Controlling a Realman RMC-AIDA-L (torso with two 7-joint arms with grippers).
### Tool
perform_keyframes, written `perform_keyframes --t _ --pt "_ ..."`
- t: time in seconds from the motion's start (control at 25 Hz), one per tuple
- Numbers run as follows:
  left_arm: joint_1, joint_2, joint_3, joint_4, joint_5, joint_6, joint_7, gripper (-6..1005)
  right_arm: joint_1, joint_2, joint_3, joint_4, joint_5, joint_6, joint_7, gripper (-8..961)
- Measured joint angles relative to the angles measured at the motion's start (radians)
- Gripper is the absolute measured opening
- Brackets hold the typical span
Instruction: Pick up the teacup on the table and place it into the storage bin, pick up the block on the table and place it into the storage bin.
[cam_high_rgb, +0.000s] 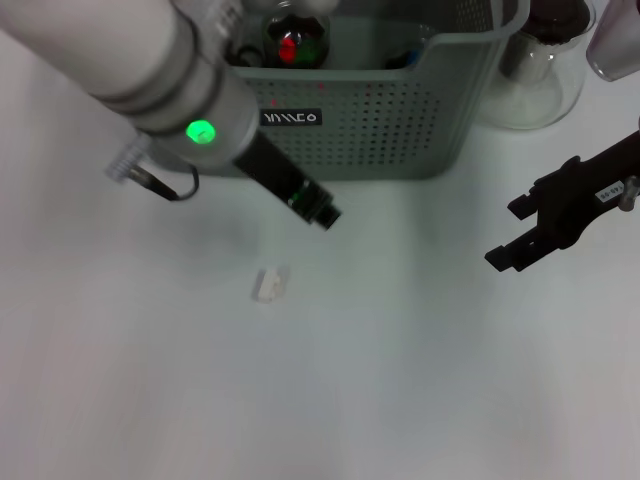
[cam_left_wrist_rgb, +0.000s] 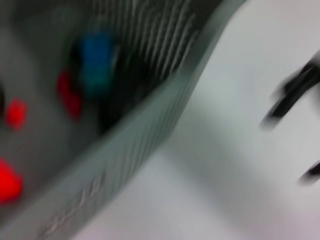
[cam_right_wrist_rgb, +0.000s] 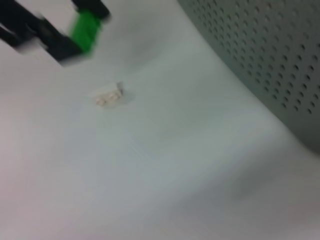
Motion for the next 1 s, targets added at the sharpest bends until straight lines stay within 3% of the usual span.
perform_keyframes --t 0.24,0.28,0.32,0.36,0.52,0.68,0.84,1.0 --pt "-0.021 0.016 -0.382 0.209 -0.335 0.165 0.103 423 -0.007 -0.005 0.005 0.0 0.0 0.0 -0.001 911" --pt "-0.038 0.023 -0.432 0.221 -0.381 0.173 0.117 423 -0.009 -0.006 0.006 0.0 0.0 -0.001 -0.001 911" --pt "-0.075 0.045 -0.508 0.226 -0.449 0.165 0.142 423 -0.012 -0.007 0.007 0.0 0.001 -0.001 0.0 911" --pt "-0.075 0.045 -0.508 0.226 -0.449 0.165 0.142 423 -0.013 -0.008 0.009 0.0 0.003 -0.002 0.0 911" --pt "-0.147 0.087 -0.531 0.129 -0.446 0.033 0.204 423 -0.016 -0.01 0.021 0.014 0.009 0.003 -0.001 911" --pt "-0.247 0.114 -0.511 -0.103 -0.389 -0.13 0.274 423 -0.016 -0.006 0.022 0.022 0.008 0.013 0.001 911" --pt "-0.343 0.119 -0.499 -0.355 -0.302 -0.319 0.319 423 -0.015 -0.001 0.022 0.023 0.007 0.014 0.007 911" --pt "-0.387 0.112 -0.446 -0.512 -0.237 -0.481 0.343 423 -0.012 0.002 0.022 0.023 0.005 0.014 0.01 911"
